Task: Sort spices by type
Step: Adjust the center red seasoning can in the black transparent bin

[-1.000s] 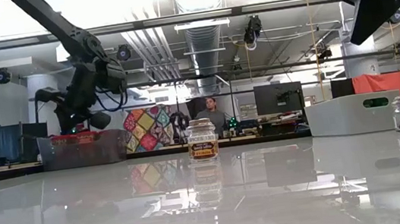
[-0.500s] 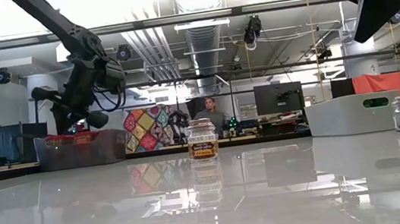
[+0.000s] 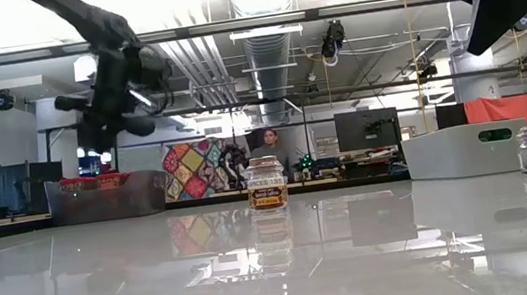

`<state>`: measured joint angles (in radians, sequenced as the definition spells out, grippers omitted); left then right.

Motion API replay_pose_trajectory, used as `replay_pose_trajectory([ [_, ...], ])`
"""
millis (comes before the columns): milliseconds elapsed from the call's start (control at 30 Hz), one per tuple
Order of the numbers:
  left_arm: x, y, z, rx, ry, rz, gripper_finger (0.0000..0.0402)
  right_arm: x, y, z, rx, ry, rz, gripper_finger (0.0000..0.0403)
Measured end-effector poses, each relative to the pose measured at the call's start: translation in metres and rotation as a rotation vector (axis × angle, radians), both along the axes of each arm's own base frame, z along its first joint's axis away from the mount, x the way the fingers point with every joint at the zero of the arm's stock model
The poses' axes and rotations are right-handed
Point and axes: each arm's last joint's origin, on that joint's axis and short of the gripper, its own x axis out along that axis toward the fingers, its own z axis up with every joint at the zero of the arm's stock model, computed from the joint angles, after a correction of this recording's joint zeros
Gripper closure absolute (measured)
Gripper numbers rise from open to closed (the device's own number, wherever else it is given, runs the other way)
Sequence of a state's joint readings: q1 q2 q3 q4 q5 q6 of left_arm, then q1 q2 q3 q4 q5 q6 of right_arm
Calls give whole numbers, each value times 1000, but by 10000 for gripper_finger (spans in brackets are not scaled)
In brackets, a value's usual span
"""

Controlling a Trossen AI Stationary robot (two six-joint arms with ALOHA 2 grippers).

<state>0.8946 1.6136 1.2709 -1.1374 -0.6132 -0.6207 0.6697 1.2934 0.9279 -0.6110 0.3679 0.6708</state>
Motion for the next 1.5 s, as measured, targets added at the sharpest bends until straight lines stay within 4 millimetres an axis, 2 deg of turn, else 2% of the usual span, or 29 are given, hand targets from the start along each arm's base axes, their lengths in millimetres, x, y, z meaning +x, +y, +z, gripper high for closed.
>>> replay_pose_trajectory([
  [133, 13, -9, 6, 3, -34, -86, 402, 0, 0, 0, -7, -10, -8, 39],
  [300, 28, -17, -8, -3, -62, -166, 402, 1, -1, 1, -23, -25, -20, 39],
  [500, 25, -15, -26, -29, -39, -156, 402, 1, -1, 1, -17, -32, -32, 39],
  [733, 23, -16, -36, -33, -33, -154, 402, 2, -1, 1, -20, -40, -35, 39],
  [1500, 17, -19, -37, -64, 38, -160, 402, 2, -1, 1, -19, -43, -35, 39],
])
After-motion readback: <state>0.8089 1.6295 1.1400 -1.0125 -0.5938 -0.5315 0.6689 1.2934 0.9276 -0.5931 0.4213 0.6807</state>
